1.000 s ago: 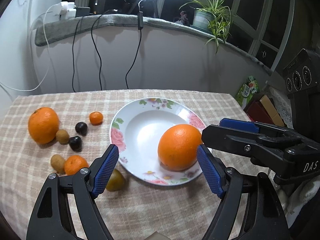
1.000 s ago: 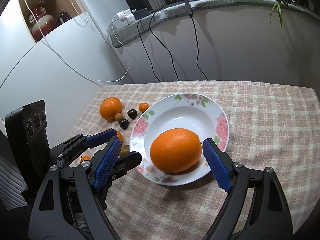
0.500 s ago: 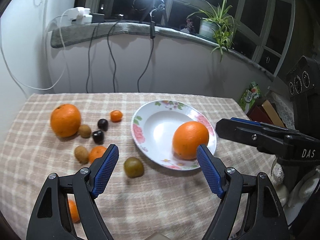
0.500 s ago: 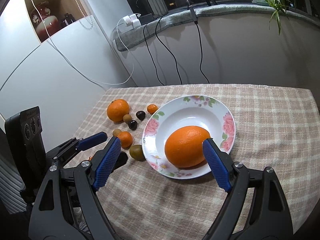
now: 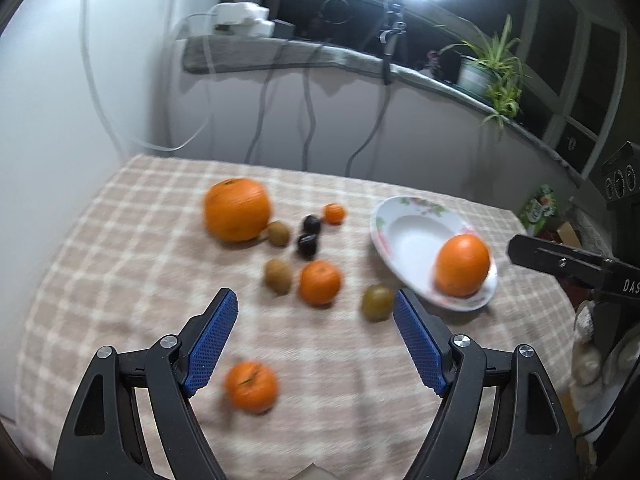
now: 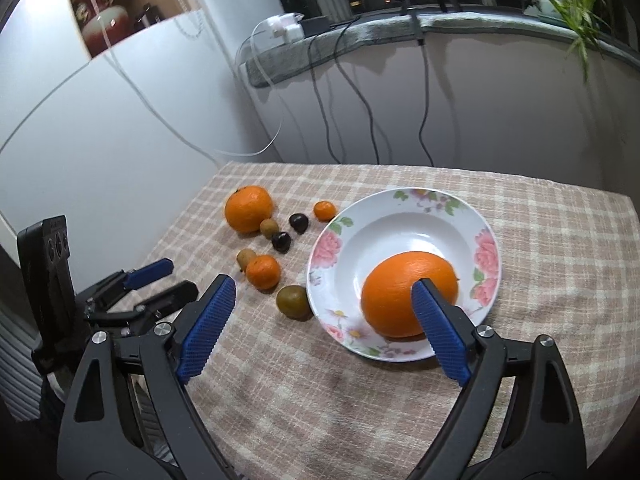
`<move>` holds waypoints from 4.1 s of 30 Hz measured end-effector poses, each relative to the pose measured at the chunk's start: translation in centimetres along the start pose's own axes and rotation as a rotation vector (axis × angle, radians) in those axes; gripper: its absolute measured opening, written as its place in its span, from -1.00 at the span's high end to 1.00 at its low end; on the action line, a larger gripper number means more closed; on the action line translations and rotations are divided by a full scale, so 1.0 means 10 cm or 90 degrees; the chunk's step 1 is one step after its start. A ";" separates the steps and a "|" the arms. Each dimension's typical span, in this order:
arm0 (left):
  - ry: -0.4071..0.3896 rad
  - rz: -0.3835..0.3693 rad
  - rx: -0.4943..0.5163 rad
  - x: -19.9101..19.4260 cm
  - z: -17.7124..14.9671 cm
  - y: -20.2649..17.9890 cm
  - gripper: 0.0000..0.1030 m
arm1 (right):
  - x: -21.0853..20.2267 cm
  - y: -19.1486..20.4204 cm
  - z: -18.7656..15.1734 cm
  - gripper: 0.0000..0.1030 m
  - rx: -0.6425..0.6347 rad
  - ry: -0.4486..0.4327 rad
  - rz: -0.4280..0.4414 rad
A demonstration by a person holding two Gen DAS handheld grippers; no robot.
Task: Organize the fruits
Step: 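Open both grippers and withdraw them from the orange, then grasp the stemmed tangerine with the left gripper while the right gripper grasps the olive-green fruit, then carry the tangerine with the left gripper while the right gripper carries the green fruit to the plate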
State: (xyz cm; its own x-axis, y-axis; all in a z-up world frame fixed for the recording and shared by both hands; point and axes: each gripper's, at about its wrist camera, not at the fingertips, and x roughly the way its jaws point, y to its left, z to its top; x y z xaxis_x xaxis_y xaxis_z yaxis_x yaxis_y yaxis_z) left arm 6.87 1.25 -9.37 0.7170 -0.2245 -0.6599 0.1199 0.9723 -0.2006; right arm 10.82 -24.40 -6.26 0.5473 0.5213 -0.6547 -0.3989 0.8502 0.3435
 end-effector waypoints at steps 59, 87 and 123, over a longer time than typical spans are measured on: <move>0.064 -0.076 -0.037 0.27 -0.53 0.54 0.30 | 1.24 0.62 -0.37 0.39 -0.059 0.099 -0.169; 0.018 -0.089 -0.024 0.38 -0.04 0.22 0.31 | 0.83 0.51 -0.16 0.40 -0.063 0.040 -0.094; 0.038 -0.118 0.055 1.17 0.54 -0.66 0.31 | 0.61 -0.75 0.34 0.40 0.020 -0.005 -0.105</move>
State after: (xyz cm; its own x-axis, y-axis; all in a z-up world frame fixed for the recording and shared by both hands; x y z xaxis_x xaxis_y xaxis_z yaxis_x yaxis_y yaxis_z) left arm 18.16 -7.48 -11.88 0.6362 -0.4003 -0.6596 0.3060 0.9157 -0.2606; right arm 19.67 -27.37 -10.59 0.6097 0.3744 -0.6986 -0.2801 0.9263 0.2520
